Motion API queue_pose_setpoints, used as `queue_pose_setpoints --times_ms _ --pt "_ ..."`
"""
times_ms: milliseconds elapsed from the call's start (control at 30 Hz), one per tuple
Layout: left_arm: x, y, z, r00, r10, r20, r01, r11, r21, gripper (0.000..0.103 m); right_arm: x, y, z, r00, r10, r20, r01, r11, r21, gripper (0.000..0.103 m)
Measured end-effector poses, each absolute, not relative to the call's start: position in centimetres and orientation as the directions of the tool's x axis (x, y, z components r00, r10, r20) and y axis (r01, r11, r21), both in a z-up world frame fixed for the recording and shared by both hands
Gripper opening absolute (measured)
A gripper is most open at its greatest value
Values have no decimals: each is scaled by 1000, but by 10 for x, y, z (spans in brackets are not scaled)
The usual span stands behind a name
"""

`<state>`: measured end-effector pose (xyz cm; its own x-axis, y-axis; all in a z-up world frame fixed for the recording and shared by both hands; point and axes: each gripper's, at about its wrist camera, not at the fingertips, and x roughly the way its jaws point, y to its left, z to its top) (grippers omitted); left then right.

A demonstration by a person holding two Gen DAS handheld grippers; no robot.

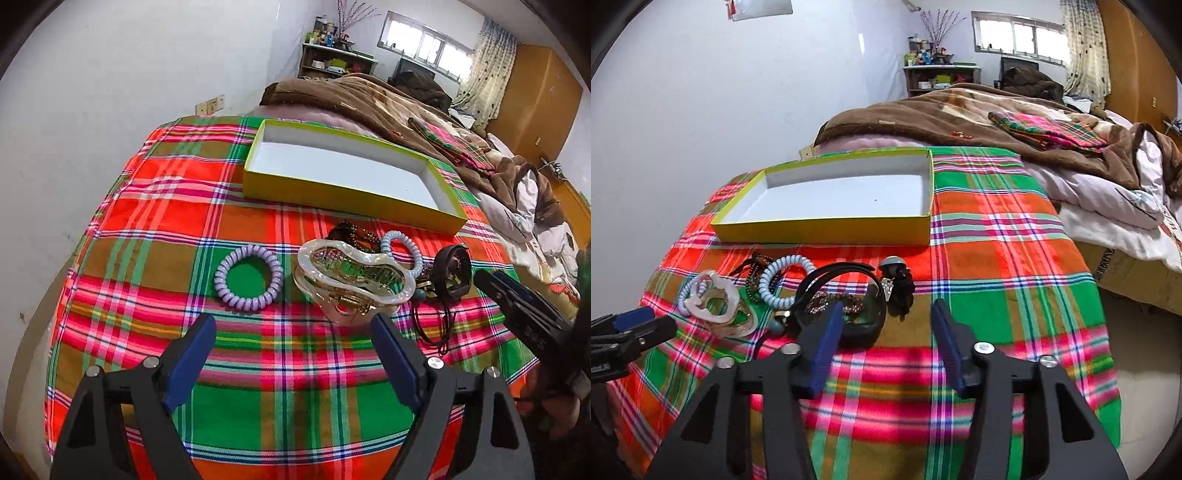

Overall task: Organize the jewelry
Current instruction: 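Move the right tool to the black band while the left tool approaches the clear claw clip, then close the right tool on the black band while the left tool grips the clear claw clip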

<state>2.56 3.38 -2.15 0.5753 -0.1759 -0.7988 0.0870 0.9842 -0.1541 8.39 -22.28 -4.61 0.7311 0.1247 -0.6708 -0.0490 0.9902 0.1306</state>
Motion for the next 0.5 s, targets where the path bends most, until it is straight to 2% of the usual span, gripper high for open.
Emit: queue_pose_setpoints --times_ms 33,100,167,300,433,500 --pt "26 34 -21 577 -175 -798 88 984 -152 87 87 -223 -48 705 127 -698 -40 989 139 42" --pt "28 36 -20 576 -187 -796 89 982 -166 87 91 -224 -49 703 139 -697 -44 987 153 40" --pt "31 35 -19 574 -189 -797 90 982 -167 87 94 -223 -49 703 160 -693 -59 984 167 32" --pt "40 36 -20 554 -244 -796 98 969 -229 83 100 -217 -49 698 159 -698 -87 987 138 32" --pt "49 36 -21 548 -249 -798 85 966 -243 83 106 -213 -52 675 161 -720 -101 987 126 14" --pt "56 36 -24 534 -244 -809 74 967 -243 78 107 -214 -53 665 151 -731 -95 988 118 10"
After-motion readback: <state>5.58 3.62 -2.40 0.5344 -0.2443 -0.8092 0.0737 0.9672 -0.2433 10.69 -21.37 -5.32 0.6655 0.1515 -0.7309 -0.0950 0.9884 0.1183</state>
